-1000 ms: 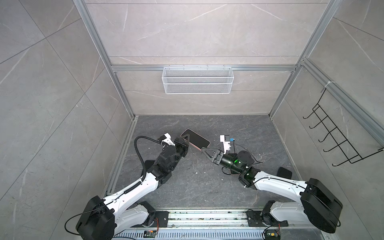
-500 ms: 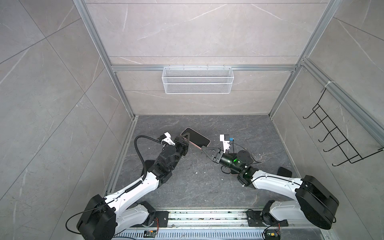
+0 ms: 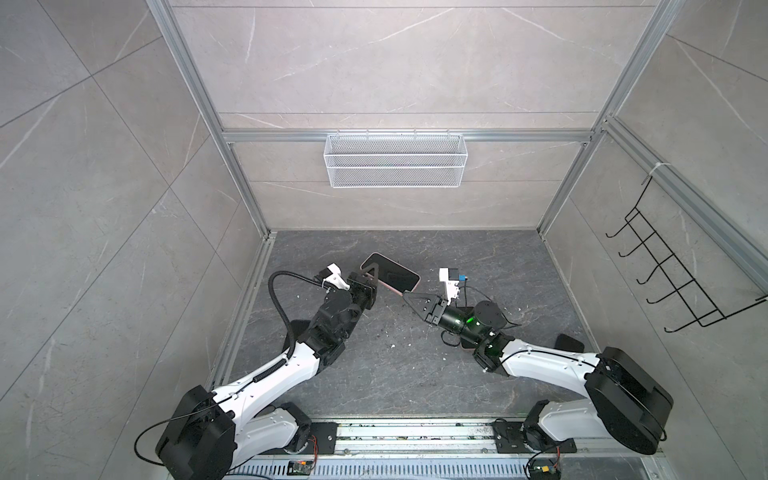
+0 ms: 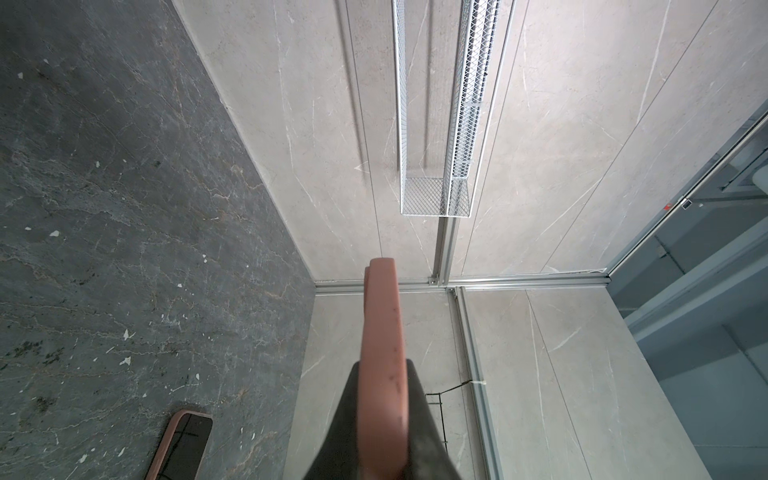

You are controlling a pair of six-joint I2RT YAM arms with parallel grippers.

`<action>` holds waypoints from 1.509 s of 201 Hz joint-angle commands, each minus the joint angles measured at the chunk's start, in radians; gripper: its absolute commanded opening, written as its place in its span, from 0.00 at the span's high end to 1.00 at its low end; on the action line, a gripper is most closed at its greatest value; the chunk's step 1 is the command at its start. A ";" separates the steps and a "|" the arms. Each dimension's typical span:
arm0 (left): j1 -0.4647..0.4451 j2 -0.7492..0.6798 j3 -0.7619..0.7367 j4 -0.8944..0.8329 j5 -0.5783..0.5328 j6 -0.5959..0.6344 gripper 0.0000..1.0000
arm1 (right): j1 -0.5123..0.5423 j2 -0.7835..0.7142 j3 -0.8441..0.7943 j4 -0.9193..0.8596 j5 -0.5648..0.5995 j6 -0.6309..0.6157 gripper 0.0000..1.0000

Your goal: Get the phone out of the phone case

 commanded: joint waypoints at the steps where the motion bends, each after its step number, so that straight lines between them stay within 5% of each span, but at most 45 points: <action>1: -0.007 -0.012 0.045 0.025 0.026 0.025 1.00 | -0.007 0.016 -0.020 -0.011 -0.003 -0.111 1.00; 60: -0.003 -0.010 0.153 -0.123 0.090 0.033 1.00 | -0.007 -0.035 -0.088 -0.098 0.042 -0.432 1.00; 114: -0.002 0.010 0.175 -0.116 0.100 0.039 1.00 | -0.024 -0.083 -0.069 -0.190 0.107 -0.498 1.00; 147: 0.005 0.001 0.168 -0.105 0.090 0.065 1.00 | -0.040 -0.164 -0.143 -0.114 0.059 -0.367 0.48; 172: 0.004 0.026 0.160 -0.068 0.099 0.053 1.00 | -0.043 -0.204 -0.112 -0.134 0.052 -0.270 0.31; 208: 0.004 0.030 0.145 -0.051 0.097 0.046 1.00 | -0.046 -0.147 -0.055 -0.070 -0.005 -0.187 0.32; 303: 0.003 0.026 0.135 -0.040 0.100 0.036 1.00 | -0.046 -0.064 -0.040 -0.048 0.001 -0.184 0.53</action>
